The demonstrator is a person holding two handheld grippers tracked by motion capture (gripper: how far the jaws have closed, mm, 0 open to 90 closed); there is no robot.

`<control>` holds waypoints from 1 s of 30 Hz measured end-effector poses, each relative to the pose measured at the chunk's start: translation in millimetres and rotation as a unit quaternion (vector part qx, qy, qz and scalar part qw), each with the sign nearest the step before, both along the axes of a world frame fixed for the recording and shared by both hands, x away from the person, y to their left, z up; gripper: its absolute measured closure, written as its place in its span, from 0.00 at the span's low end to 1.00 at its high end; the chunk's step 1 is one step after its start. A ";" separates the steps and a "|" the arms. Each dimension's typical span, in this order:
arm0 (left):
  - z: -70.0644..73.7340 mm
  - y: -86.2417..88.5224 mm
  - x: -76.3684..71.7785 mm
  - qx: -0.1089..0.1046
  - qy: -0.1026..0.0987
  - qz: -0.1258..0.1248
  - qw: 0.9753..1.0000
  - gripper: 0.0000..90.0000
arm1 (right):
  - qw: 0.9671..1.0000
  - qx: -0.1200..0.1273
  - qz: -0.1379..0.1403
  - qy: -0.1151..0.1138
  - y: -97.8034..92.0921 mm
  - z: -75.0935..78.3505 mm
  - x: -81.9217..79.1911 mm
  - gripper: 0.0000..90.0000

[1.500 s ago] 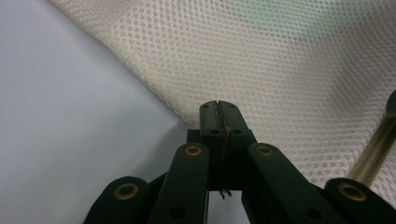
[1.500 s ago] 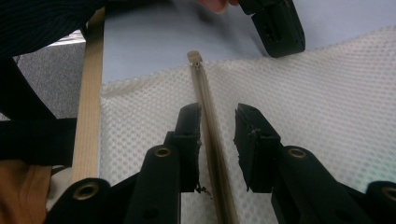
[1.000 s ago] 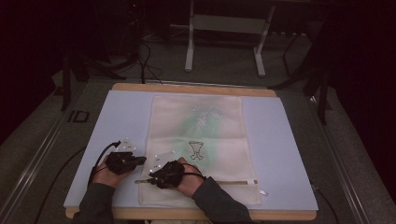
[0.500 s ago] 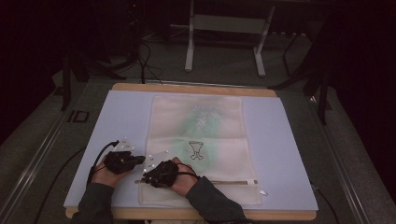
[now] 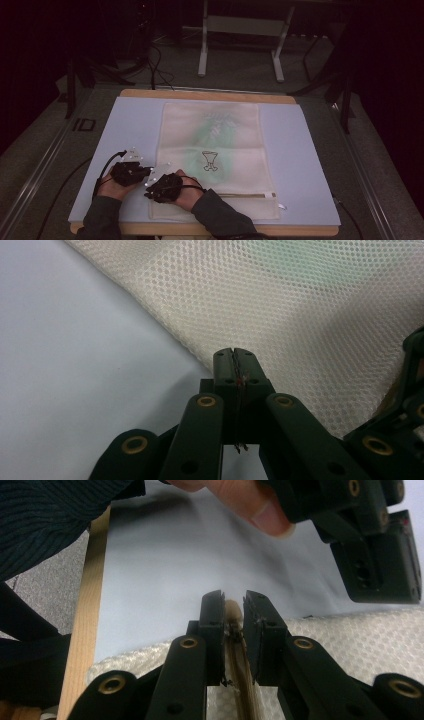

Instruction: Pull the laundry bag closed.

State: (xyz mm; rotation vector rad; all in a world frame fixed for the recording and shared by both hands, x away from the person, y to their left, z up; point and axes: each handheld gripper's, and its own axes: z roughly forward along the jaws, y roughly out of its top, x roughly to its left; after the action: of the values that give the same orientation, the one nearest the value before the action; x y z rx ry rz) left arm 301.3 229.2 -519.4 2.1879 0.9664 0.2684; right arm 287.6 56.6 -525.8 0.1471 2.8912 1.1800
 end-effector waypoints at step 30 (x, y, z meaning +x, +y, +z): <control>0.4 1.9 -0.3 0.000 -0.003 0.009 1.000 0.99 | 1.000 -0.002 -0.014 -0.017 13.6 -3.0 -0.3 0.90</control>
State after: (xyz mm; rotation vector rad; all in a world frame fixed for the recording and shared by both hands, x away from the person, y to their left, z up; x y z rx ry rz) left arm 301.0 231.1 -518.9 2.1787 0.9836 0.2831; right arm 287.4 70.2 -528.8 0.1663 2.8526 1.1622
